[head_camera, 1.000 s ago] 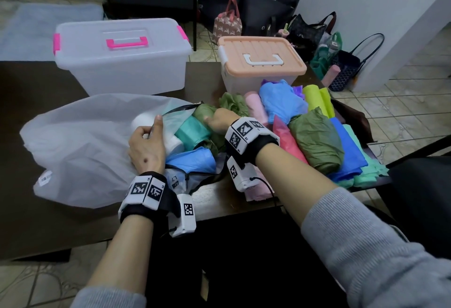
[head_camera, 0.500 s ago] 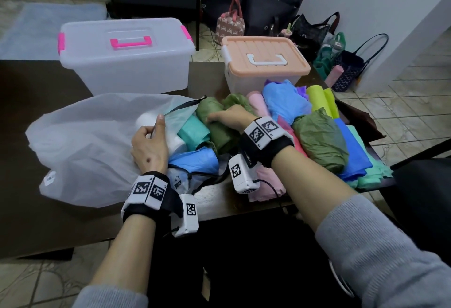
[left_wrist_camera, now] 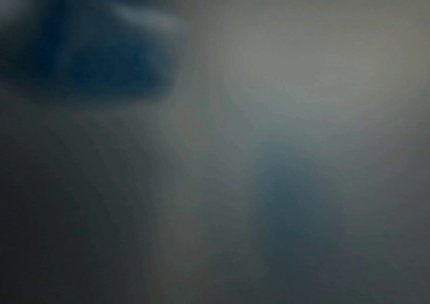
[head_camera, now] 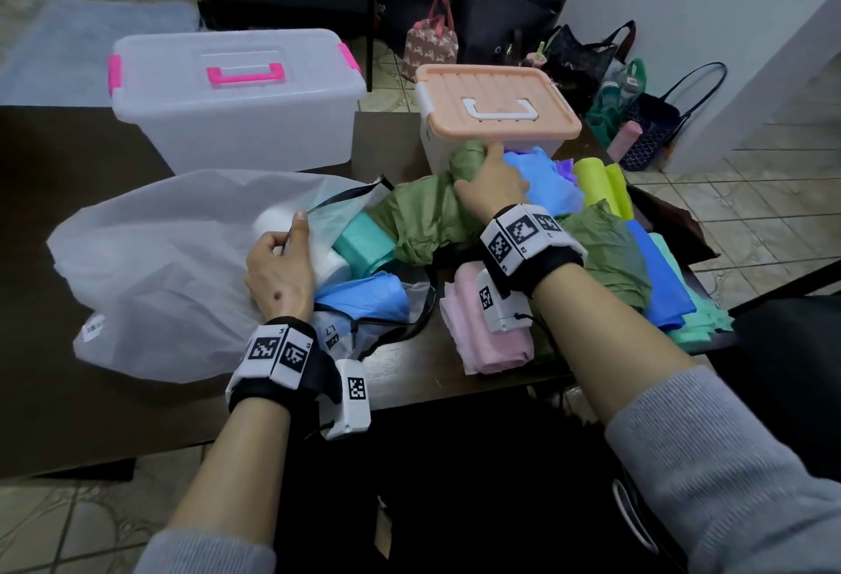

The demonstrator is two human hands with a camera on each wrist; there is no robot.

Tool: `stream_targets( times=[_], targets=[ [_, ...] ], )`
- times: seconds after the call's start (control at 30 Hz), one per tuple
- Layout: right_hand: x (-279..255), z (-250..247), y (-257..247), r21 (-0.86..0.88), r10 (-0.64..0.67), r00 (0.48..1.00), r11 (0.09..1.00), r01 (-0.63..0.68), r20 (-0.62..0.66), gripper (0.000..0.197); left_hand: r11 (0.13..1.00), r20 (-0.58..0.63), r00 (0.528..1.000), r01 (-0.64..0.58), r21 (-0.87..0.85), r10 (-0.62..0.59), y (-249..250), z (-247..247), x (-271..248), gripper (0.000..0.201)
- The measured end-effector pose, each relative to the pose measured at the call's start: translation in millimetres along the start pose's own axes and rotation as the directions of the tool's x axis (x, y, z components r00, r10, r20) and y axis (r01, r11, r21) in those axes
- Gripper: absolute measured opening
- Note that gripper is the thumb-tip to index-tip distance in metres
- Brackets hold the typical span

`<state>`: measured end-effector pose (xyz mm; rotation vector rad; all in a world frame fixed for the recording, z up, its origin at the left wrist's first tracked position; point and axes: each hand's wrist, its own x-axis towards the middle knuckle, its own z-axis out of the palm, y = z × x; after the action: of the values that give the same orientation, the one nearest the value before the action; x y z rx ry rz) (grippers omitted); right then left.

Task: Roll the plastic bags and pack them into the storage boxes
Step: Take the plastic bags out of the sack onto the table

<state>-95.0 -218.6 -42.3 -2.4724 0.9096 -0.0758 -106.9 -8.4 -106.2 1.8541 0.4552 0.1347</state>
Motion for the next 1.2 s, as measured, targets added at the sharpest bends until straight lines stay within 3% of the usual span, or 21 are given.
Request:
stream_targets(
  times=[0.1, 0.17, 0.33, 0.4, 0.53, 0.63, 0.73, 0.77, 0.83, 0.9, 0.97, 1.1, 1.2],
  targets=[
    [1, 4, 3, -0.101, 0.051, 0.998, 0.994, -0.047, 0.034, 0.05, 1.0, -0.001, 1.0, 0.003, -0.002, -0.003, 0, 0, 0, 0.043],
    [1, 8, 4, -0.149, 0.047, 0.999, 0.988, -0.049, -0.014, 0.046, 1.0, -0.003, 1.0, 0.003, -0.004, -0.003, 0, 0, 1, 0.043],
    [-2, 16, 2, -0.362, -0.195, 0.957, 0.926, 0.108, -0.215, 0.04, 1.0, 0.0, 1.0, -0.002, -0.014, 0.002, -1, 0, 1, 0.044],
    [-3, 18, 2, -0.403, -0.238, 0.954, 0.903, 0.149, -0.18, 0.034, 1.0, -0.002, 1.0, -0.001, -0.01, 0.001, 0, 1, 0, 0.043],
    [-3, 15, 2, -0.375, -0.183, 0.98, 0.917, 0.14, -0.081, 0.035, 1.0, -0.006, 1.0, 0.0, -0.002, 0.0, 0, 0, 0, 0.043],
    [-10, 10, -3, -0.31, -0.238, 0.966, 0.93, 0.198, -0.099, 0.035, 1.0, -0.005, 1.0, 0.001, 0.003, -0.001, 0, 0, 0, 0.043],
    [-26, 10, -15, -0.143, -0.422, 0.899, 0.903, 0.406, -0.118, 0.03, 1.0, -0.001, 1.0, 0.003, 0.002, -0.003, 1, 0, -1, 0.044],
    [-34, 10, -19, -0.046, -0.491, 0.871, 0.871, 0.489, -0.034, 0.029, 1.0, 0.003, 1.0, 0.005, 0.005, -0.005, 1, 0, -1, 0.044],
    [-55, 13, -27, 0.07, -0.619, 0.757, 0.782, 0.62, 0.211, 0.028, 1.0, 0.013, 1.0, 0.01, 0.011, -0.01, 0, -1, 0, 0.044],
    [-73, 20, -31, 0.065, -0.669, 0.628, 0.703, 0.708, 0.399, 0.026, 1.0, 0.035, 0.999, 0.019, 0.009, -0.019, 0, -2, 1, 0.045],
    [-85, 31, -30, 0.061, -0.674, 0.543, 0.653, 0.755, 0.501, 0.021, 0.999, 0.093, 0.995, 0.028, 0.025, -0.03, 2, -7, 2, 0.047],
    [-92, 47, -22, 0.035, -0.603, 0.468, 0.636, 0.771, 0.647, 0.042, 0.998, 0.216, 0.975, 0.054, -0.041, -0.044, -1, -20, 3, 0.041],
    [-96, 48, -19, -0.019, -0.562, 0.445, 0.606, 0.795, 0.697, 0.051, 0.995, 0.216, 0.976, 0.055, -0.086, -0.036, -5, -29, -5, 0.036]
  ],
)
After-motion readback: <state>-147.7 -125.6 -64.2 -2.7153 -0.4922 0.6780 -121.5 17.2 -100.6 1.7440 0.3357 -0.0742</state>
